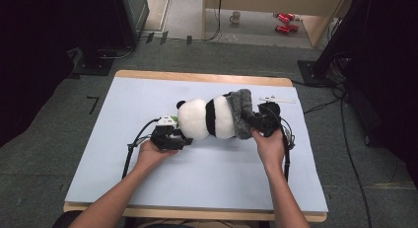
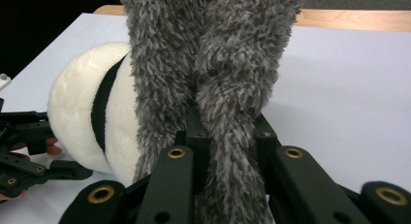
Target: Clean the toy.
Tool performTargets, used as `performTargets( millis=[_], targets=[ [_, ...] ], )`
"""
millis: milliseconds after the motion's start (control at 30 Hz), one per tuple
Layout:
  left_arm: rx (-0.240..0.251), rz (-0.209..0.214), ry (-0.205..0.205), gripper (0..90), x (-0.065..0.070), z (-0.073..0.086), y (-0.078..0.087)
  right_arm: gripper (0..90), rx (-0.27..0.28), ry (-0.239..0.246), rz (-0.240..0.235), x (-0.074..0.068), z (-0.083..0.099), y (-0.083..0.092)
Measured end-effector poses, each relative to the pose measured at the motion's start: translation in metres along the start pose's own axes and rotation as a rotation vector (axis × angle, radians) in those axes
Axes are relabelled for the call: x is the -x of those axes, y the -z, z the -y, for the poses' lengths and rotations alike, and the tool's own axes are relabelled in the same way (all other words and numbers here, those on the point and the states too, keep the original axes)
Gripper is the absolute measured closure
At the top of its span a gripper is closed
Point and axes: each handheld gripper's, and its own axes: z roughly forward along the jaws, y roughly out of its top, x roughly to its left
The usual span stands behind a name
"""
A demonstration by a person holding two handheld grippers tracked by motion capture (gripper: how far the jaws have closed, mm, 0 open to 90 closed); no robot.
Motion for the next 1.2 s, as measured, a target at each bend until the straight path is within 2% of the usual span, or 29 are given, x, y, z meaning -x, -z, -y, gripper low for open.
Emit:
performTargets(
  millis=[100, 133, 167, 267, 333, 433, 467, 500, 533, 600, 633, 733, 800, 833, 867, 900, 933, 967, 1133, 1200],
  targets=[
    [0.016, 0.003, 0.011, 28.8, 0.001, 0.0, -0.001, 76.9, -0.001, -0.001, -0.006, 0.001, 0.0, 0.0],
    [0.02, 0.006, 0.017, 28.8, 0.001, 0.0, -0.002, 76.9, -0.001, -0.001, -0.006, 0.001, 0.0, 0.0],
    [0.024, -0.007, 0.015, 24.0, 0.001, 0.0, -0.004, 76.9, -0.003, 0.0, -0.008, 0.001, 0.0, 0.0],
    [0.037, -0.028, 0.006, 20.4, 0.002, 0.0, -0.006, 76.8, -0.002, 0.005, -0.008, -0.001, 0.0, -0.001],
    [0.055, -0.034, 0.018, 20.5, 0.001, -0.001, -0.007, 76.7, -0.002, 0.004, -0.008, -0.001, 0.0, -0.001],
    [0.065, -0.043, 0.02, 33.6, 0.001, -0.002, -0.009, 76.7, 0.0, 0.002, -0.005, -0.002, 0.0, -0.001],
    [0.064, -0.048, 0.011, 33.6, 0.001, -0.002, -0.008, 76.7, 0.0, 0.002, -0.005, -0.002, 0.0, -0.001],
    [0.06, -0.042, 0.026, 44.7, 0.0, -0.003, -0.006, 77.0, 0.005, 0.005, -0.002, -0.003, -0.001, 0.001],
    [0.06, -0.042, 0.026, 49.4, 0.0, -0.003, -0.006, 77.0, 0.005, 0.005, -0.002, -0.003, -0.001, 0.001],
    [0.055, -0.038, 0.055, 52.3, -0.001, -0.005, -0.002, 77.3, 0.021, 0.014, -0.006, -0.006, -0.003, 0.004],
    [0.057, -0.038, 0.04, 55.8, 0.0, -0.006, -0.001, 77.3, 0.026, 0.015, -0.014, -0.009, -0.005, 0.006],
    [0.039, -0.026, 0.018, 60.9, 0.004, -0.009, 0.002, 77.3, 0.035, 0.04, -0.042, -0.024, -0.009, 0.011],
    [0.033, -0.015, 0.019, 64.7, 0.006, -0.01, 0.006, 77.4, 0.033, 0.063, -0.06, -0.036, -0.01, 0.011],
    [0.026, -0.005, 0.019, 67.1, 0.006, -0.01, 0.007, 77.4, 0.022, 0.082, -0.09, -0.049, -0.009, 0.008],
    [0.022, -0.002, 0.011, 67.1, 0.008, -0.01, 0.008, 77.4, 0.022, 0.082, -0.09, -0.049, -0.009, 0.008],
    [0.017, 0.005, 0.013, 67.3, 0.01, -0.01, 0.009, 77.3, 0.018, 0.092, -0.106, -0.055, -0.008, 0.006],
    [0.021, 0.003, 0.003, 67.5, 0.012, -0.009, 0.011, 77.4, 0.0, 0.106, -0.138, -0.067, -0.006, 0.002],
    [0.031, 0.007, -0.002, 67.5, 0.015, -0.009, 0.013, 77.4, 0.0, 0.106, -0.138, -0.067, -0.006, 0.002],
    [0.016, 0.076, 0.01, 68.4, 0.026, -0.007, 0.02, 77.4, -0.051, 0.137, -0.201, -0.095, 0.003, -0.012],
    [0.019, 0.087, 0.01, 68.3, 0.029, -0.007, 0.022, 77.4, -0.073, 0.141, -0.22, -0.103, 0.008, -0.018]
  ],
)
